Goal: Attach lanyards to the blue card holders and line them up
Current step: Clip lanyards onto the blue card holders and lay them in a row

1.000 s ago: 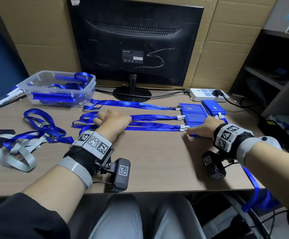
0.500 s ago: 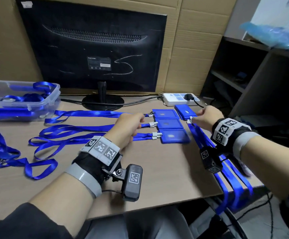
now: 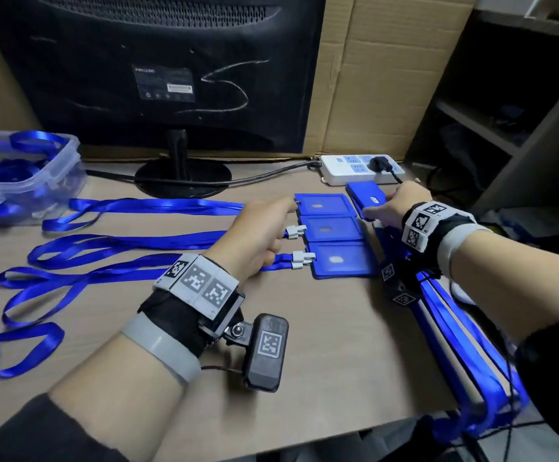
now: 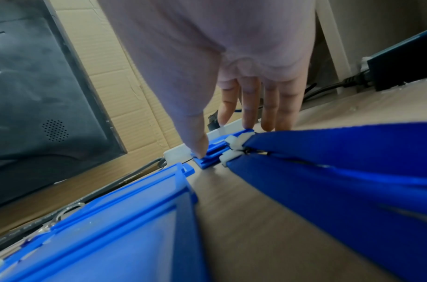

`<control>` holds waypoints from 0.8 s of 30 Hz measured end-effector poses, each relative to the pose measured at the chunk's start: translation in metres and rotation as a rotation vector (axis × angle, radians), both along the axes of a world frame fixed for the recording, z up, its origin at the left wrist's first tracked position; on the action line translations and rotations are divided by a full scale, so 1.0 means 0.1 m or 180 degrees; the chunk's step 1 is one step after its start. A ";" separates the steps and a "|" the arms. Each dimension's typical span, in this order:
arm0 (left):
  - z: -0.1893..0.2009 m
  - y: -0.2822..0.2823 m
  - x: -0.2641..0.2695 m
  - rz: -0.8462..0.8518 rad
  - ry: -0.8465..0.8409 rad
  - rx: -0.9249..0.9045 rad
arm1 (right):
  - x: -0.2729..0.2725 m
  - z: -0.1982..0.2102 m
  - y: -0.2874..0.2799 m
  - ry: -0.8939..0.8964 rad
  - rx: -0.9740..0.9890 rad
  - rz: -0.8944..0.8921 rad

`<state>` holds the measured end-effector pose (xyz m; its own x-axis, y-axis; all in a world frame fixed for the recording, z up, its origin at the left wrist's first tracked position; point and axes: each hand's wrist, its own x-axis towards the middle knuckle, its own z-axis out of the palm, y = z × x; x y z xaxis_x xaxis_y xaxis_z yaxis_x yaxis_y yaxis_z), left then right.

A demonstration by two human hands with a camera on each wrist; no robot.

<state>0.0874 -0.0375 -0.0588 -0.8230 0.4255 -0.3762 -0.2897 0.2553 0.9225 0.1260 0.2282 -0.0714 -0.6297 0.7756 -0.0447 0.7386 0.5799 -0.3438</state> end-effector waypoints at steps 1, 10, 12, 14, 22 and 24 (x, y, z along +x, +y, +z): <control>-0.01 0.01 -0.01 -0.0015 0.0004 -0.0013 | -0.01 0.00 0.00 -0.0010 0.0001 -0.0007; -0.04 0.02 0.00 -0.0104 -0.0051 0.0006 | 0.00 -0.04 -0.03 0.0087 -0.0117 -0.0195; 0.00 0.01 0.02 -0.0106 -0.0075 0.0056 | 0.06 0.01 -0.07 0.0229 -0.0110 -0.0225; 0.06 0.01 0.06 -0.0095 -0.0046 0.0108 | 0.16 0.10 -0.11 0.0441 -0.0076 -0.0236; 0.43 0.03 0.46 -0.0192 0.0406 0.0311 | 0.77 0.65 -0.43 0.1110 -0.0370 -0.0046; 0.54 -0.02 0.58 -0.0257 0.0758 0.0281 | 0.91 0.78 -0.56 0.1333 -0.0637 -0.0016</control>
<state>0.1450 -0.0392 -0.0051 -0.8460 0.5159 -0.1344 -0.0438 0.1841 0.9819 0.2175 0.1722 0.0065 -0.6216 0.7807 0.0634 0.5150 0.4683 -0.7179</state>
